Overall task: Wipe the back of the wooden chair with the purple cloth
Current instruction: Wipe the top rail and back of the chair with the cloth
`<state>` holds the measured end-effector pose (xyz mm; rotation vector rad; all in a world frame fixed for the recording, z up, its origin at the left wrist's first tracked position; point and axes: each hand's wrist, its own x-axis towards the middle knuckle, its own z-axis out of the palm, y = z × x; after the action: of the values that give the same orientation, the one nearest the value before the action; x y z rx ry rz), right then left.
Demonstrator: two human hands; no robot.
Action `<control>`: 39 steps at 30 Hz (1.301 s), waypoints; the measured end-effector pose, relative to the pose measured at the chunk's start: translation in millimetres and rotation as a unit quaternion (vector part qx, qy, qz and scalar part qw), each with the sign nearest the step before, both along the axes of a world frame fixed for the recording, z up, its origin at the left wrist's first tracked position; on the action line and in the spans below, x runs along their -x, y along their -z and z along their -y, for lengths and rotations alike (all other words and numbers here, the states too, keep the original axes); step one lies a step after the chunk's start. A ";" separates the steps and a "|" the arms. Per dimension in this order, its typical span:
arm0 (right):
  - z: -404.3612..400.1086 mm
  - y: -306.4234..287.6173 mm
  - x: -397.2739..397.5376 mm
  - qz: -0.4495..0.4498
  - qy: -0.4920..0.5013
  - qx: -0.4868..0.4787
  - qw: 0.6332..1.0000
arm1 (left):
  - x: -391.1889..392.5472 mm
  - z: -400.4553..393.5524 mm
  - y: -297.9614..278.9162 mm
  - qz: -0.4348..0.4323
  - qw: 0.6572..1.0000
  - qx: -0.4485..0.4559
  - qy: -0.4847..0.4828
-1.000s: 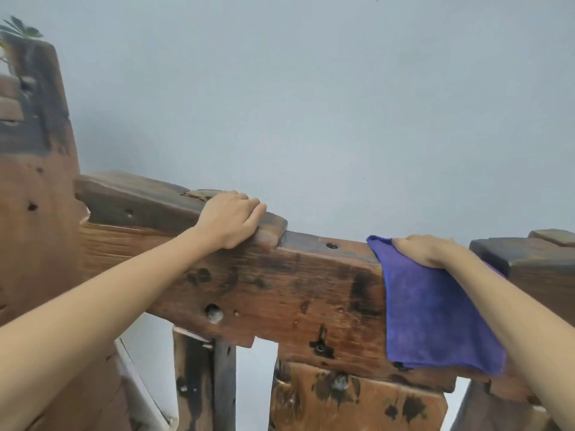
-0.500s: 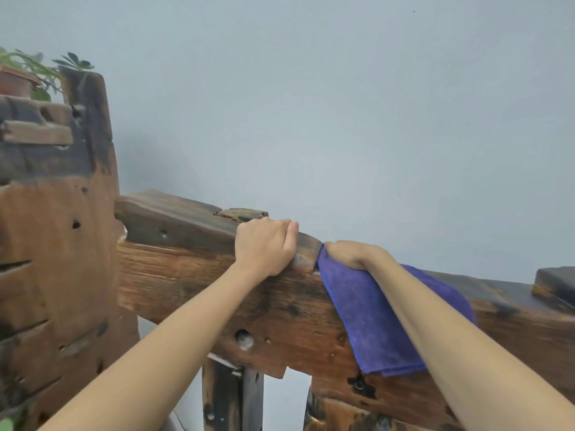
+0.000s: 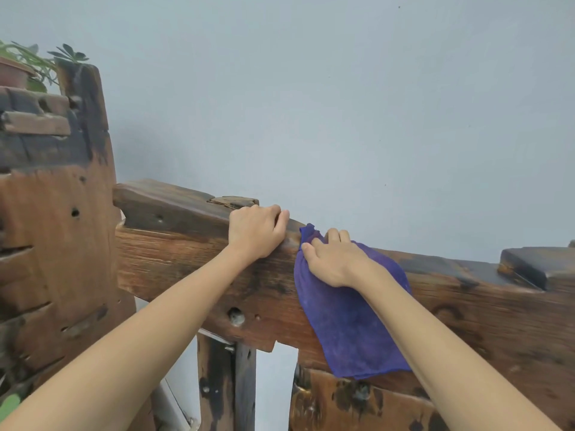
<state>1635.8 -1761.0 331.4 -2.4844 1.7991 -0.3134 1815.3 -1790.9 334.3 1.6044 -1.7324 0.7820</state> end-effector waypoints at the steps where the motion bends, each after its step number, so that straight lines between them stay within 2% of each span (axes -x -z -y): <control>1: -4.3 3.4 0.3 0.003 -0.002 0.016 1.000 | -0.3 -0.3 0.2 0.001 1.000 -0.002 -0.001; 8: 9.8 8.1 6.1 0.025 -0.024 0.039 0.999 | -1.0 -4.4 2.4 0.008 1.000 0.000 -0.012; 12: 29.2 -0.3 6.7 0.040 -0.038 -0.009 0.998 | -1.1 -2.9 4.8 0.015 1.000 -0.001 -0.019; 15: 48.6 -6.0 1.7 0.044 -0.010 -0.037 0.998 | 0.0 -3.0 5.8 0.019 0.999 0.008 -0.032; 23: 97.8 -7.1 -6.4 0.177 -0.012 -0.065 0.982 | 2.4 0.6 8.6 -0.025 0.999 0.045 -0.015; 30: 112.3 -19.1 -47.2 0.345 -0.101 -0.089 0.929 | 3.2 1.2 9.1 -0.042 0.998 0.041 -0.020; 35: 124.2 -27.5 -67.1 0.388 -0.174 -0.204 0.882 | -1.7 5.8 10.0 -0.102 0.993 0.049 0.037; 39: 120.9 -16.5 -56.6 0.434 -0.215 -0.236 0.842 | -1.6 2.3 7.1 -0.099 0.994 0.025 0.035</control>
<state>1692.3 -1881.8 347.9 -1.8301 0.7999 -0.7075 1816.9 -1793.2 327.2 1.5236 -1.6057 0.6065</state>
